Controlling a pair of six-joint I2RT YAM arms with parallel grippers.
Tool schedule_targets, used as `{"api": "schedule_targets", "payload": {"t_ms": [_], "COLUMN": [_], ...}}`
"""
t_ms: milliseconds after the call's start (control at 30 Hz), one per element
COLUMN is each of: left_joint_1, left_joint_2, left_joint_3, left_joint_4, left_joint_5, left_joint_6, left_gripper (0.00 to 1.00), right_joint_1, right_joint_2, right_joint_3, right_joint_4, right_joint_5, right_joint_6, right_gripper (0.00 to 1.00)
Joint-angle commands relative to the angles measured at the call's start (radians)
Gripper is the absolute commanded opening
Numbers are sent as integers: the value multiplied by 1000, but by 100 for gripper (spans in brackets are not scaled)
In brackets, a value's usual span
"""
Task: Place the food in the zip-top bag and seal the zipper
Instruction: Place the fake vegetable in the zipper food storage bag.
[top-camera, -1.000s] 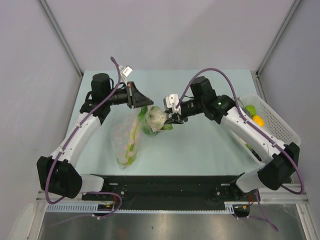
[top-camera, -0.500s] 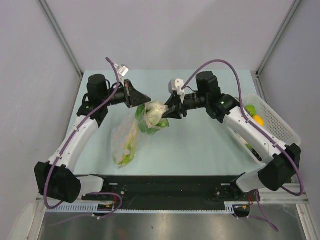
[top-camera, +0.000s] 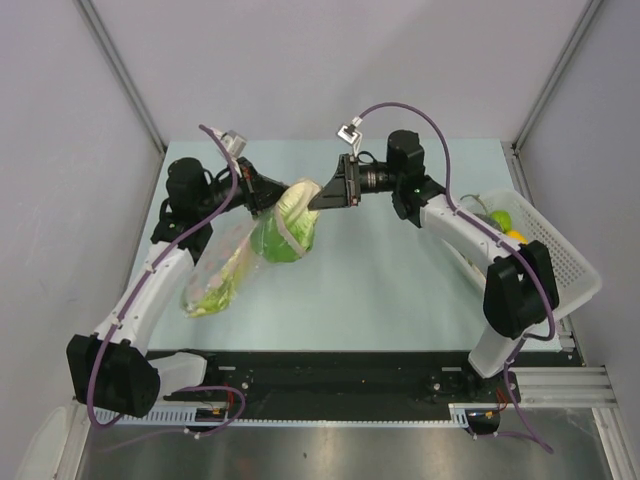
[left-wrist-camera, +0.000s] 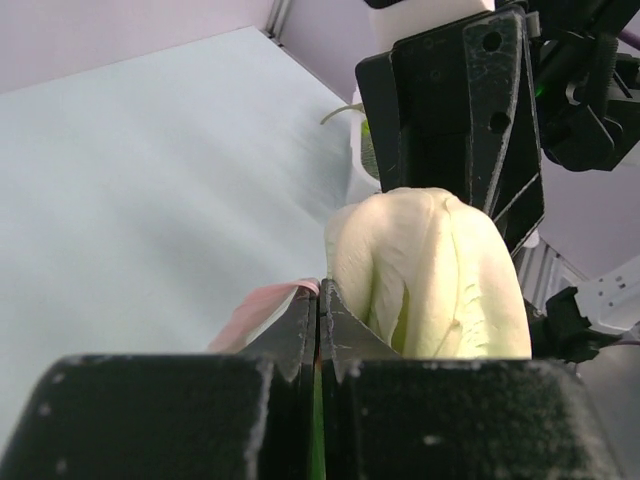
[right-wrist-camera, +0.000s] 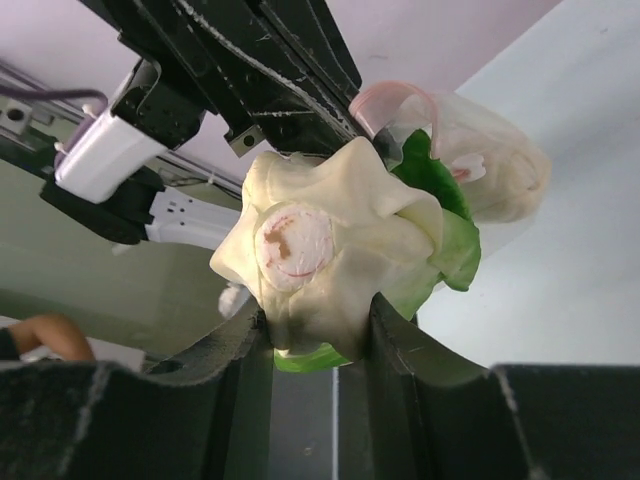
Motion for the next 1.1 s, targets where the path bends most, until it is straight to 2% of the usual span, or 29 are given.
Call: {"api": "schedule_targets", "payload": {"t_ms": [0,67,133,333,600,633,733,800,867,933,967,1000,1067], "left_joint_1": [-31,-33,-34,-43,-86,-91,-97,-97,-97,-97,-97,-97,-97], "left_joint_2": [-54,-67,-80,-100,-104,-104,-105,-104,-102,-100,-99,-100,-111], "left_joint_3": [2,-8,-16,-25,-34,-42,-51,-58,-65,-68,-70,-74,-84], "left_joint_4": [111,118,118,75,52,60,80,94,109,121,126,132,147], "left_joint_5": [50,36,26,36,-48,-60,-102,-125,-134,-132,-132,-138,-139], "left_joint_6": [38,54,74,154,216,218,213,209,207,209,209,207,200], "left_gripper": [0,0,0,0,0,0,0,0,0,0,0,0,0], "right_joint_1": [5,-24,-49,-101,-52,-42,-5,0,17,41,41,41,23], "right_joint_2": [60,75,92,111,86,97,103,144,205,232,235,217,169], "right_joint_3": [28,33,33,41,45,48,76,93,148,263,269,228,145], "right_joint_4": [81,-29,-63,127,18,27,-136,-134,-251,-496,-500,-478,-273], "right_joint_5": [54,112,144,204,402,392,379,323,260,269,243,212,120], "right_joint_6": [207,192,205,399,409,385,235,175,-48,-245,-355,-367,-352], "right_gripper": [0,0,0,0,0,0,0,0,0,0,0,0,0]}}
